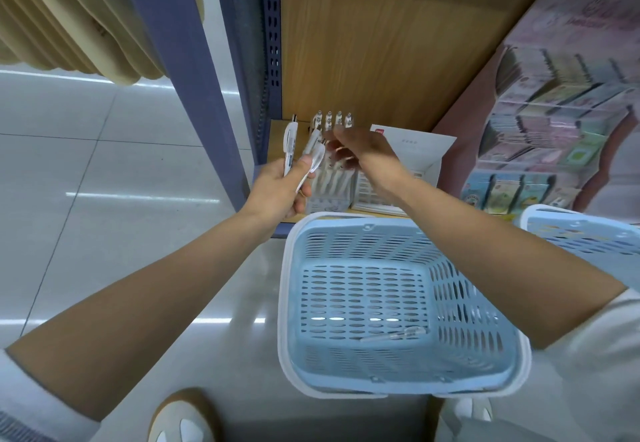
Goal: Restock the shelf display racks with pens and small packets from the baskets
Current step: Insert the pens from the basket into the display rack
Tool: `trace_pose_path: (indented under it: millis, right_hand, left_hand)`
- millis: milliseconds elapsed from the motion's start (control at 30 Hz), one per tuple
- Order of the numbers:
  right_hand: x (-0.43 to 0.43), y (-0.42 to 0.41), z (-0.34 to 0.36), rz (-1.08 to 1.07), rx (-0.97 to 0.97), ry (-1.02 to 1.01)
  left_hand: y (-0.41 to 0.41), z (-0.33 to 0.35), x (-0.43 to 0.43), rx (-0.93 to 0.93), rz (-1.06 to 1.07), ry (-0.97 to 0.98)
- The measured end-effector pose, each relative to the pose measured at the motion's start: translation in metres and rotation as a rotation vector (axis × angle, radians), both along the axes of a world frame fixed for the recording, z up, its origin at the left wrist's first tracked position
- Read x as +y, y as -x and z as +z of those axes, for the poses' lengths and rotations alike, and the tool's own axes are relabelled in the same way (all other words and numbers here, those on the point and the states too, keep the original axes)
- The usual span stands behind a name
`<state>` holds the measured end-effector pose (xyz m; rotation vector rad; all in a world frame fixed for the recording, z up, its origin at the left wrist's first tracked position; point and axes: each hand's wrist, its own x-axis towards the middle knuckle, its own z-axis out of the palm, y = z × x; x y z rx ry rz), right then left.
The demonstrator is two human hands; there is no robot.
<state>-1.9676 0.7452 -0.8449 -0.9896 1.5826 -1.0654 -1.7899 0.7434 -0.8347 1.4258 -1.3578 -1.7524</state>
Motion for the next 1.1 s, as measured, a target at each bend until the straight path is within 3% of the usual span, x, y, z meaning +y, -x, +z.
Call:
trace_pose_path:
  millis: [33,100,300,400,467,633,967,1100]
  right_hand:
    - [0.005,0.001,0.005,0.057,-0.129,-0.017]
    - [0.012,0.001,0.009,0.132,-0.191,-0.023]
    - [0.018,0.016,0.018,-0.101,-0.412,0.060]
    - [0.022,0.019,0.017,-0.080,-0.424,0.066]
    - [0.023,0.025,0.020,-0.069,-0.351,0.088]
    - [0.019,0.060,0.030,-0.299,-0.128,0.182]
    - [0.030,0.031,-0.018,-0.011,0.608,0.155]
    - [0.030,0.032,-0.023,0.035,0.649,0.128]
  left_hand:
    - [0.003,0.001,0.000,0.010,-0.005,0.002]
    - [0.009,0.001,0.000,0.036,-0.022,0.018]
    - [0.016,0.002,0.004,0.018,-0.085,0.084]
    - [0.019,0.004,0.006,0.006,-0.120,0.098]
    - [0.018,0.003,0.005,0.003,-0.135,0.105]
    - [0.010,-0.001,-0.002,-0.021,-0.066,0.134]
    - [0.011,-0.009,-0.010,-0.085,-0.039,0.180]
    - [0.010,-0.012,-0.012,-0.071,-0.061,0.174]
